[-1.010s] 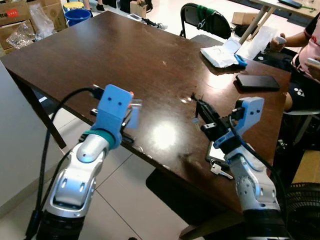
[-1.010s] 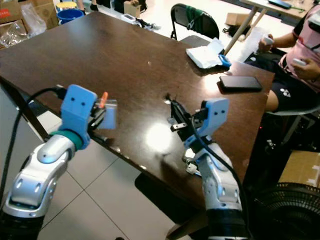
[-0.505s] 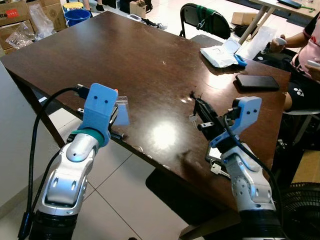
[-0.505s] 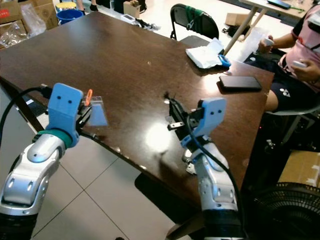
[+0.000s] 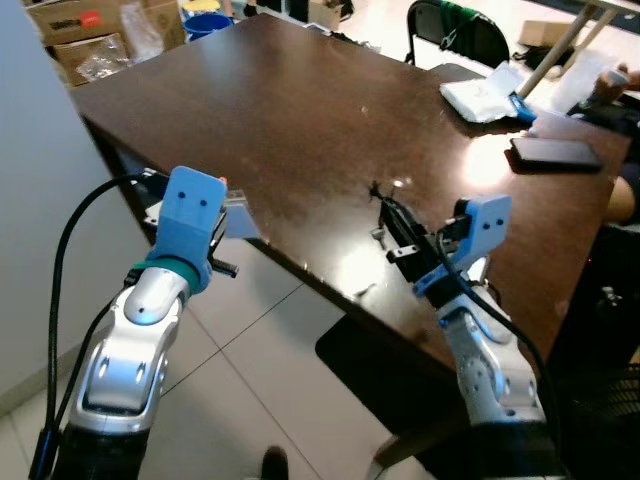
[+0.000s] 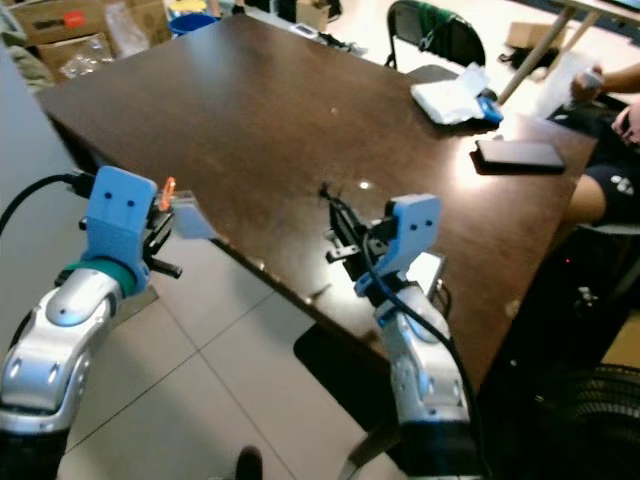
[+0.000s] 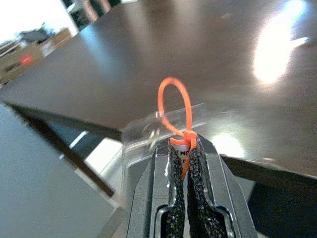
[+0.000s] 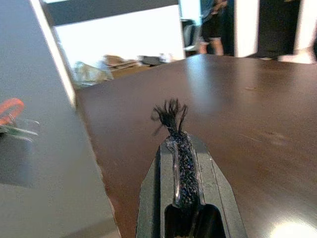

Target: Hang keys on a hook

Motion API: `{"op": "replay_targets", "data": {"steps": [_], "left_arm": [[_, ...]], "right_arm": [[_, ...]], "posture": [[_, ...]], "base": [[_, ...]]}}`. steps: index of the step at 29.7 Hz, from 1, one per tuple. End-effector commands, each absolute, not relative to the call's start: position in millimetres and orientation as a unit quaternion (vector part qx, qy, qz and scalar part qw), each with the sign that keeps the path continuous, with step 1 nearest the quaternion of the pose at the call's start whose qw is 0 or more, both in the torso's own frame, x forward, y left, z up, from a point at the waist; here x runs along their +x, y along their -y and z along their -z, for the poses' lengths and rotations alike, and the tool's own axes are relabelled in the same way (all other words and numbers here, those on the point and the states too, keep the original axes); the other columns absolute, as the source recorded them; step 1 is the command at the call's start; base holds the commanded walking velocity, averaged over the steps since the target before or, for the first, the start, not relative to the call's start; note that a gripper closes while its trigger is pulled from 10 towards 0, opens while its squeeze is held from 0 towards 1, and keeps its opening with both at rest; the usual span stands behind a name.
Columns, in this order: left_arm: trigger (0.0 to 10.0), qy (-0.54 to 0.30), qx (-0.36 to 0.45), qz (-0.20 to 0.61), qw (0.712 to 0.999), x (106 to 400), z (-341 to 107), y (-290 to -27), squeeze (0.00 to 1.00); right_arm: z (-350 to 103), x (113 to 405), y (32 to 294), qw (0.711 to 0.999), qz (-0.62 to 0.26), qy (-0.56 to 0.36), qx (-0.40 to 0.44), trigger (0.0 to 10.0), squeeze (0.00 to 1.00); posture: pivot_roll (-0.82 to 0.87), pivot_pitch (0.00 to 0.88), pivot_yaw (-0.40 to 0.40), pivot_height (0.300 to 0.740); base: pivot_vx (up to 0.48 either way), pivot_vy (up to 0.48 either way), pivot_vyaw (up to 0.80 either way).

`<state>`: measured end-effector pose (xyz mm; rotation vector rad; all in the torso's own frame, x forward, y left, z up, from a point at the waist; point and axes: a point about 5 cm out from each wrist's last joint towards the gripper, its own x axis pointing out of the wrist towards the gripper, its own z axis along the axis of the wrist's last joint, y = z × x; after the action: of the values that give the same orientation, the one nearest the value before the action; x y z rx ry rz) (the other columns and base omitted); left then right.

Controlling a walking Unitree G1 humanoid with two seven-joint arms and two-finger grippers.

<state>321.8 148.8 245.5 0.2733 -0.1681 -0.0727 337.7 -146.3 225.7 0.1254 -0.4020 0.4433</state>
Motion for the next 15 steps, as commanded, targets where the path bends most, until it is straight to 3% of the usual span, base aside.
{"op": "replay_targets", "data": {"steps": [1,15], "left_arm": [[10.0,0.075,0.139,0.028,0.987,321.0,-240.1,-153.1,0.00],[10.0,0.077,0.140,0.027,0.987,321.5,-240.8,-153.4,0.00]], "right_arm": [[-221.2,336.2,144.7,0.954,-0.217,0.195,0.065,10.0,0.00],[-223.1,337.5,142.9,0.955,-0.213,0.196,0.062,10.0,0.00]], "posture": [[0.07,0.146,0.065,0.740],[0.07,0.147,0.064,0.740]], "base": [[-0.386,0.000,0.00],[-0.389,0.000,0.00]]}}
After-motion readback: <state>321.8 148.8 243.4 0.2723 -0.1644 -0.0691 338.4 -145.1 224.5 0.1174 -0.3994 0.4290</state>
